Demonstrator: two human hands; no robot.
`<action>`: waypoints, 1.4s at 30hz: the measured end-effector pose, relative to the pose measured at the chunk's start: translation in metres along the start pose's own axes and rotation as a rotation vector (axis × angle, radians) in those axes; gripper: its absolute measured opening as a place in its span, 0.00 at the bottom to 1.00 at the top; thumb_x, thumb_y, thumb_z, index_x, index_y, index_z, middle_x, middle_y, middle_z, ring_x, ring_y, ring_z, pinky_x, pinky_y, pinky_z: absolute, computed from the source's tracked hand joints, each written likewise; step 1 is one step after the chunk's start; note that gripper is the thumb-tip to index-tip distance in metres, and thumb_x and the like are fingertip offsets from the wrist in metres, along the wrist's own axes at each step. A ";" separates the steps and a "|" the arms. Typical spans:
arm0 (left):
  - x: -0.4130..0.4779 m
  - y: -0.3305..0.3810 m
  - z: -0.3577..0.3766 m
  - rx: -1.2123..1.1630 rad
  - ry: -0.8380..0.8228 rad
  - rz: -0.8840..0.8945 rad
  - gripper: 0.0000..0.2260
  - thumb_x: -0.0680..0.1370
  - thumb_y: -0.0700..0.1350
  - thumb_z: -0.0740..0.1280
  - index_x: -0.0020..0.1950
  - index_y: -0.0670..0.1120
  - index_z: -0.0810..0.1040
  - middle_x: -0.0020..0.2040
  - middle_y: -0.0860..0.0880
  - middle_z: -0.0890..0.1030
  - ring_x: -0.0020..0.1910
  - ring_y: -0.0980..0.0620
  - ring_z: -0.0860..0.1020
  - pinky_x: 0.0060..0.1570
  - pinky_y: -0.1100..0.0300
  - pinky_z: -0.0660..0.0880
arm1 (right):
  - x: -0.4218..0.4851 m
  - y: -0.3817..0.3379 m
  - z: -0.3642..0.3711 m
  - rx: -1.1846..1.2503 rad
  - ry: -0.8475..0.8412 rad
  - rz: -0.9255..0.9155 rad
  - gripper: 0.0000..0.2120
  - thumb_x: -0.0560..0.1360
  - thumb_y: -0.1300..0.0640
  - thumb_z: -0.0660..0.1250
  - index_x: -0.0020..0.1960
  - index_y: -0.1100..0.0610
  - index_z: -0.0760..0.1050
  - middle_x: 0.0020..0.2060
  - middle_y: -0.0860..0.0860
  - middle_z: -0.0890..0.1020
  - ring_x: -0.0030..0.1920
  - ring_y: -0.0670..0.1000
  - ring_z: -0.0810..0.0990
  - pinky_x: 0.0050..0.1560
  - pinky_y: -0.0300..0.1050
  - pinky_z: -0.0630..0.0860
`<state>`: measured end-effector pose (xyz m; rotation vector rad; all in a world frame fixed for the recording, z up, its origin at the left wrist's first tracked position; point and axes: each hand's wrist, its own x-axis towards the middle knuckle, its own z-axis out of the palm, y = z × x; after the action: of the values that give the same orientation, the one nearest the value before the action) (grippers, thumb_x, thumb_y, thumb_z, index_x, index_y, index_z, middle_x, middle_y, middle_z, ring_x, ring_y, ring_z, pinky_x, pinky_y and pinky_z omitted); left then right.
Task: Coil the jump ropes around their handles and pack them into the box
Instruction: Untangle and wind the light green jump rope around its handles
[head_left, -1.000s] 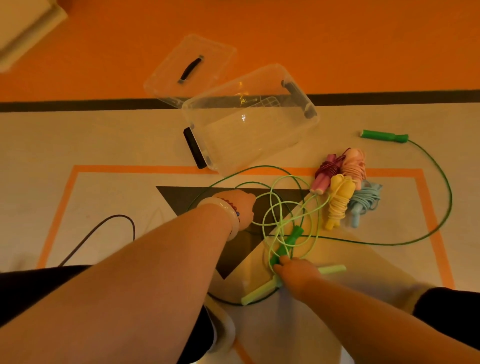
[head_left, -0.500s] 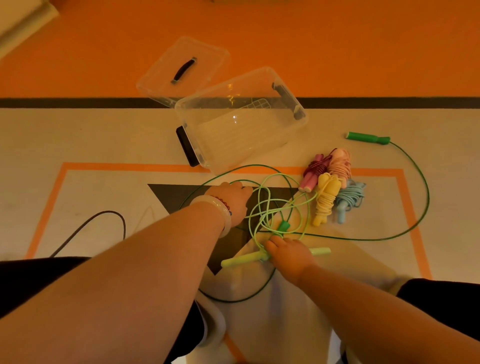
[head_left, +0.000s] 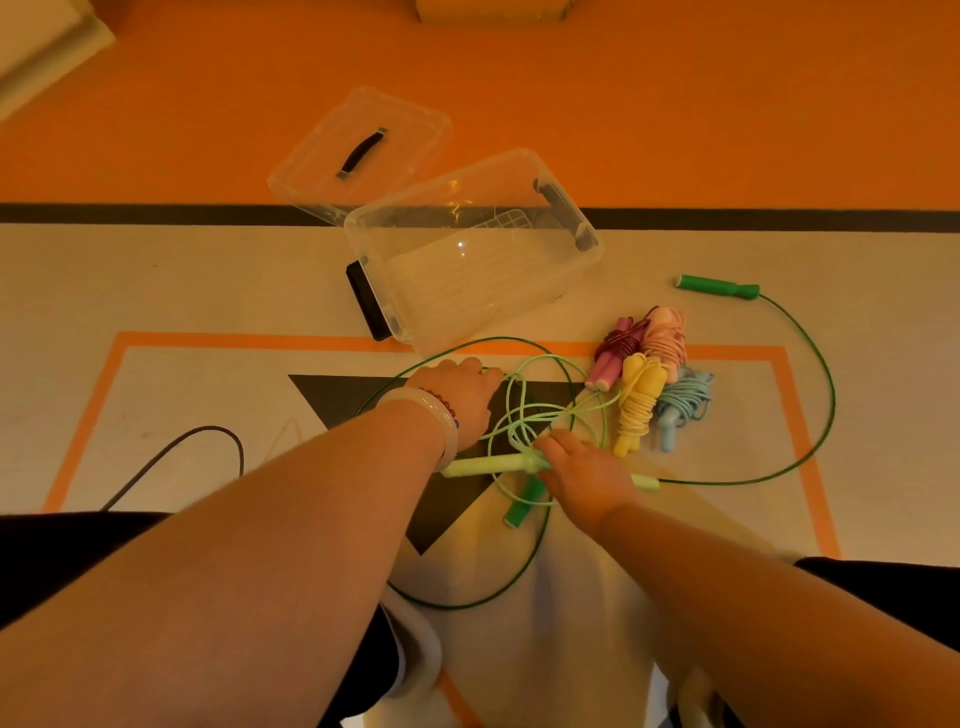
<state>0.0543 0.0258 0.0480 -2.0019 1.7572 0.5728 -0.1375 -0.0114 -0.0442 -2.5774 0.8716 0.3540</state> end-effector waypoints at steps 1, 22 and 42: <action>-0.001 0.001 -0.002 0.000 0.006 0.003 0.21 0.82 0.49 0.56 0.75 0.49 0.59 0.70 0.45 0.67 0.64 0.43 0.70 0.52 0.51 0.70 | 0.001 0.002 -0.007 0.008 0.023 0.005 0.19 0.81 0.52 0.57 0.71 0.53 0.65 0.66 0.52 0.71 0.60 0.57 0.74 0.56 0.51 0.74; -0.078 0.036 -0.088 -0.080 0.393 -0.031 0.12 0.82 0.44 0.56 0.66 0.46 0.65 0.55 0.43 0.74 0.45 0.44 0.74 0.38 0.52 0.69 | -0.042 -0.025 -0.196 0.500 0.431 0.201 0.17 0.73 0.54 0.71 0.60 0.55 0.71 0.53 0.52 0.73 0.49 0.50 0.73 0.46 0.41 0.67; -0.093 0.026 -0.135 -1.635 0.417 -0.356 0.13 0.84 0.46 0.55 0.63 0.42 0.72 0.38 0.49 0.74 0.30 0.52 0.72 0.31 0.60 0.69 | -0.067 0.004 -0.259 1.877 0.449 0.603 0.07 0.79 0.65 0.56 0.43 0.61 0.69 0.33 0.55 0.70 0.29 0.50 0.70 0.26 0.38 0.70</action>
<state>0.0216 0.0243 0.2105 -3.5019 0.8735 1.9695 -0.1638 -0.0939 0.2089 -0.6116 1.1740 -0.6609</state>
